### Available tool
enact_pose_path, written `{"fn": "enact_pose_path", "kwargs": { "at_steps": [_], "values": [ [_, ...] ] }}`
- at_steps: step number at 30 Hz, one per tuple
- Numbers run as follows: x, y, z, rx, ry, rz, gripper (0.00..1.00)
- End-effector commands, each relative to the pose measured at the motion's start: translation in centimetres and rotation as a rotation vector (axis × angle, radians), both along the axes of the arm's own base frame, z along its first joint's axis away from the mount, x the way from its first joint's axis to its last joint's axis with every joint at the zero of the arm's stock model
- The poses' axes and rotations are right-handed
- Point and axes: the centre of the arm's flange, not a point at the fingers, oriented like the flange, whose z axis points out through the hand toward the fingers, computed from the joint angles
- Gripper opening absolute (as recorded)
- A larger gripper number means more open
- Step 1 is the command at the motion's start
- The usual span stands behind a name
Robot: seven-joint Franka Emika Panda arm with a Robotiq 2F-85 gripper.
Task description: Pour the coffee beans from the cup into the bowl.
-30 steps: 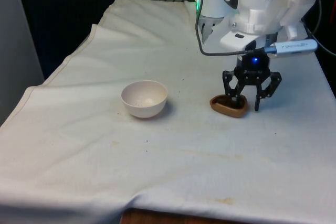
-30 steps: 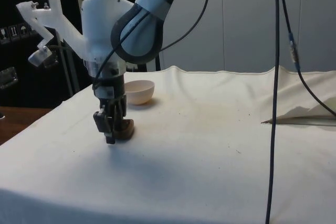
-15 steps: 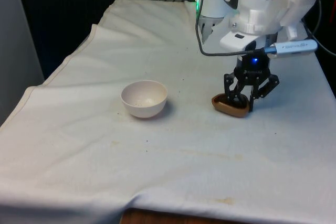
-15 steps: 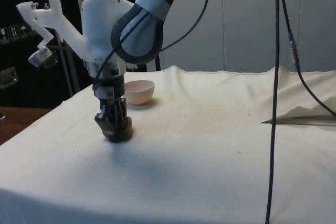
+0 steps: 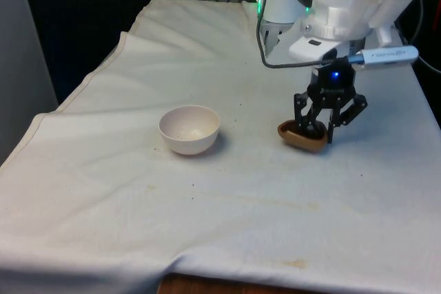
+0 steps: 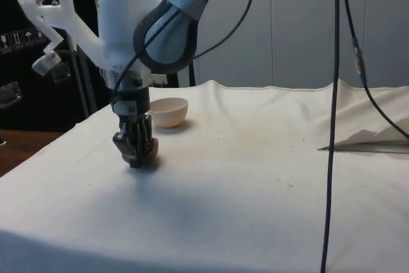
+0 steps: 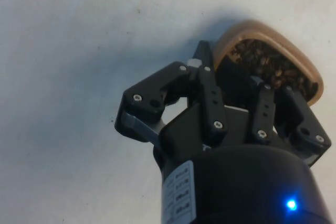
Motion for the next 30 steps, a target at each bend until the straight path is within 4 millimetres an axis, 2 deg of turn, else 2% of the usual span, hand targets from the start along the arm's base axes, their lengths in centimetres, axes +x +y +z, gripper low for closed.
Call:
{"fn": "enact_pose_path", "kwargs": {
  "at_steps": [1, 16, 22, 29, 30],
  "values": [
    [-0.1, 0.0, 0.7, 0.003, 0.002, -0.001, 0.00],
    [0.3, -0.4, 4.4, -0.010, -0.006, -0.003, 0.00],
    [0.5, -0.7, 5.0, -0.021, -0.013, -0.004, 0.00],
    [0.6, -1.5, 6.9, -0.014, -0.018, -0.007, 0.00],
    [0.7, -1.4, 6.6, -0.023, -0.021, -0.008, 0.00]
  ]
}}
